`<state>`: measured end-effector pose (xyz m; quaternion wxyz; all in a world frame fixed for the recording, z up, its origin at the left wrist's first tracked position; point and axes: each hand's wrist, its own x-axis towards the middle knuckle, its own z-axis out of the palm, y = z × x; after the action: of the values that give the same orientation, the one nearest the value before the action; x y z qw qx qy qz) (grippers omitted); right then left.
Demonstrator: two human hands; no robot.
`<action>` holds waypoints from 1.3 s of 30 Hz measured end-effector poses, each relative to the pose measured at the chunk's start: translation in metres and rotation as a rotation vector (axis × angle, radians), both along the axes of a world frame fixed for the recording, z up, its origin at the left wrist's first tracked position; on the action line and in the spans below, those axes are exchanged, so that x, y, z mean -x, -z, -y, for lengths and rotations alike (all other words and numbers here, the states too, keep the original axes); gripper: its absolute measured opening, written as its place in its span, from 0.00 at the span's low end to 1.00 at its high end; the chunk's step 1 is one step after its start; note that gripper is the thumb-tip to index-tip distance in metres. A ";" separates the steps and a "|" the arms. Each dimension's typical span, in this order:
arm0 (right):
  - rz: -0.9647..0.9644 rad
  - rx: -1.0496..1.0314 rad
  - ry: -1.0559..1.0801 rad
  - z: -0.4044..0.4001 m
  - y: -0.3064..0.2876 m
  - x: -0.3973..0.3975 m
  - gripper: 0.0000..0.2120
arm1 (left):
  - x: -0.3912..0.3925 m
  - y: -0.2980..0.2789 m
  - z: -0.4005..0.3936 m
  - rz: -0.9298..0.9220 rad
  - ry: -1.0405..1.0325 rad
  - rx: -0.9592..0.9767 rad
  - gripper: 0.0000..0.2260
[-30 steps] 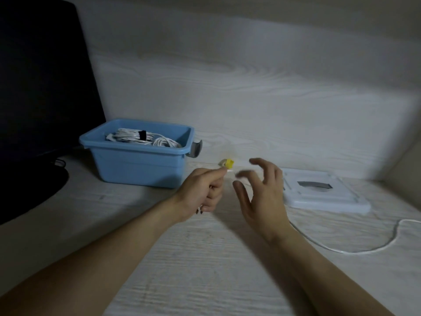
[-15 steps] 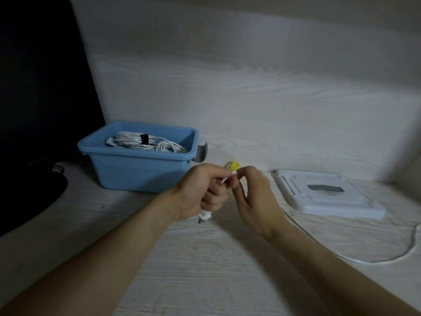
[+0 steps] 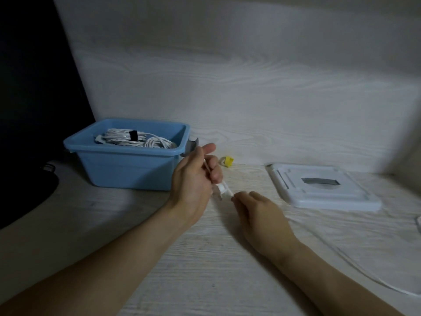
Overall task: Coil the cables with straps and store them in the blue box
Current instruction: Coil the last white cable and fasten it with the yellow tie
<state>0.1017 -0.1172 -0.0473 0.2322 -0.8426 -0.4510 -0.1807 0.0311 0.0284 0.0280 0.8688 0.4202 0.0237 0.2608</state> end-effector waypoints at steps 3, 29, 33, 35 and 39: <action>0.060 0.157 -0.129 -0.008 0.002 0.018 0.18 | -0.004 -0.001 -0.006 0.003 -0.180 -0.069 0.14; -0.737 -0.552 -0.341 -0.007 -0.014 0.029 0.21 | 0.021 0.016 -0.029 -0.478 0.859 -0.460 0.17; -0.929 -0.639 -0.302 -0.011 -0.018 0.033 0.19 | 0.020 0.026 -0.029 -0.401 0.886 -0.314 0.13; -1.059 -0.708 -0.265 -0.012 -0.018 0.032 0.18 | 0.019 0.032 -0.029 -0.365 0.909 -0.239 0.10; -1.102 -0.723 -0.201 -0.017 -0.016 0.033 0.18 | 0.016 0.037 -0.019 -0.415 0.871 -0.198 0.11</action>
<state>0.0688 -0.1001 -0.0317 0.7124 -0.6346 -0.2539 0.1590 0.0153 0.0478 -0.0089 0.8300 0.5146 -0.0065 -0.2150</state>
